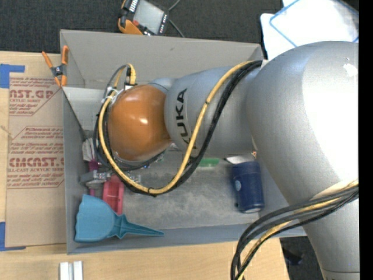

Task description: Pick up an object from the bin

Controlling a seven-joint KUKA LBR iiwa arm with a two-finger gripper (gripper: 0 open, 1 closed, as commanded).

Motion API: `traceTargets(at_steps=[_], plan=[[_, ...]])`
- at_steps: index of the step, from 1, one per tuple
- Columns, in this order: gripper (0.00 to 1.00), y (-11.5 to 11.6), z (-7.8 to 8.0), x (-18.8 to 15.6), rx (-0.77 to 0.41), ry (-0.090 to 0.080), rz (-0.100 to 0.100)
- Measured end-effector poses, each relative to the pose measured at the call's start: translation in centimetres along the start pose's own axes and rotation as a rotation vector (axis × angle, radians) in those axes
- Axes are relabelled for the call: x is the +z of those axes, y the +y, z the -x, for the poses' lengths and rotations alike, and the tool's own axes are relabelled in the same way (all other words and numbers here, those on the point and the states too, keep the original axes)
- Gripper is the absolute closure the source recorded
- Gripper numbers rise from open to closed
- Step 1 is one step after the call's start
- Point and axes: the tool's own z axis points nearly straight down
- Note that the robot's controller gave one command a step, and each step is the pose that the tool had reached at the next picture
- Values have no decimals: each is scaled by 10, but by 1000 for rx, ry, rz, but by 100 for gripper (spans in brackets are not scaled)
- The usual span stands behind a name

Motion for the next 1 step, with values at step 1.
traceTargets(at_steps=[1], plan=[[100, 11, -17, -6, 116, -15, -25]])
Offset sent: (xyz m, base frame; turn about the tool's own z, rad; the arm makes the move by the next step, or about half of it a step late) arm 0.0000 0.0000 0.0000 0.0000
